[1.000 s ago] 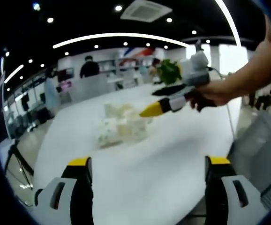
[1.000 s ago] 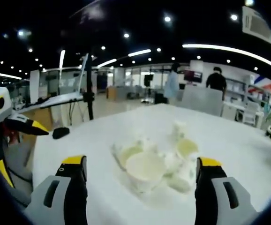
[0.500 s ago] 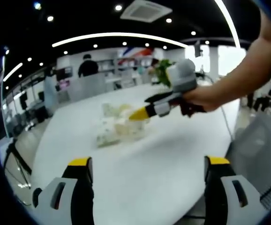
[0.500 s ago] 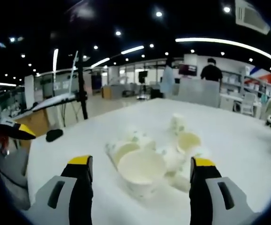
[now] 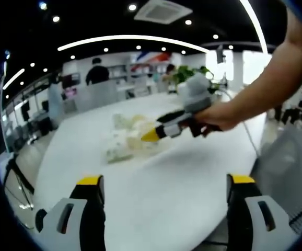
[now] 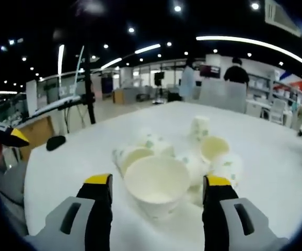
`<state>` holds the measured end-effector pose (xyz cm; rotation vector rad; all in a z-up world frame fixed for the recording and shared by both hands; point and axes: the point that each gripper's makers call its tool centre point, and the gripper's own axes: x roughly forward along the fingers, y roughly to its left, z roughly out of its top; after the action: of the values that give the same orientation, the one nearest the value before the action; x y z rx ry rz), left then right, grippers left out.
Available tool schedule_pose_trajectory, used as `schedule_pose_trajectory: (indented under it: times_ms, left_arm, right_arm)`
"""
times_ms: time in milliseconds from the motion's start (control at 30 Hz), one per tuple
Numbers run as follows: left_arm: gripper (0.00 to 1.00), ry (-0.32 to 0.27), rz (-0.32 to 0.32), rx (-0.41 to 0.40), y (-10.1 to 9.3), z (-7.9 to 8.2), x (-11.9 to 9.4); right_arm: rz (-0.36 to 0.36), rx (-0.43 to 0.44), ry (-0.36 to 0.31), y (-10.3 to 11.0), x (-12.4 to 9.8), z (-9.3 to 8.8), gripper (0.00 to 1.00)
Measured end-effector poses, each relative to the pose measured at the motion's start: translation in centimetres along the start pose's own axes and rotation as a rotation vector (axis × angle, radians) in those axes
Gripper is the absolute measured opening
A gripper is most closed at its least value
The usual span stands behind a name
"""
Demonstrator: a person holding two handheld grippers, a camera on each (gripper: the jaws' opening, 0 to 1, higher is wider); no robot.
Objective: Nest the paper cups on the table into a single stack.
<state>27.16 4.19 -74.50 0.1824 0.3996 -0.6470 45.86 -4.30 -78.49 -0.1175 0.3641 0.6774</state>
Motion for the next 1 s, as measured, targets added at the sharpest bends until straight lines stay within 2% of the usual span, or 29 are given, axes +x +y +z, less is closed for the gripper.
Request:
schedule_pose_trajectory:
  times_ms: [200, 333, 467, 1000]
  left_arm:
    - [0.97, 0.001, 0.004, -0.009, 0.15, 0.04, -0.03]
    - [0.98, 0.001, 0.004, -0.012, 0.17, 0.03, -0.03]
    - [0.98, 0.004, 0.008, -0.014, 0.27, -0.01, -0.05]
    - [0.97, 0.010, 0.004, -0.006, 0.15, -0.06, -0.02]
  right_arm:
    - [0.004, 0.011, 0.006, 0.00, 0.31, -0.14, 0.57]
    - [0.007, 0.033, 0.019, -0.10, 0.66, -0.69, 0.57]
    - [0.001, 0.023, 0.019, -0.10, 0.55, -0.68, 0.47]
    - [0.019, 0.021, 0.000, -0.11, -0.08, 0.03, 0.44]
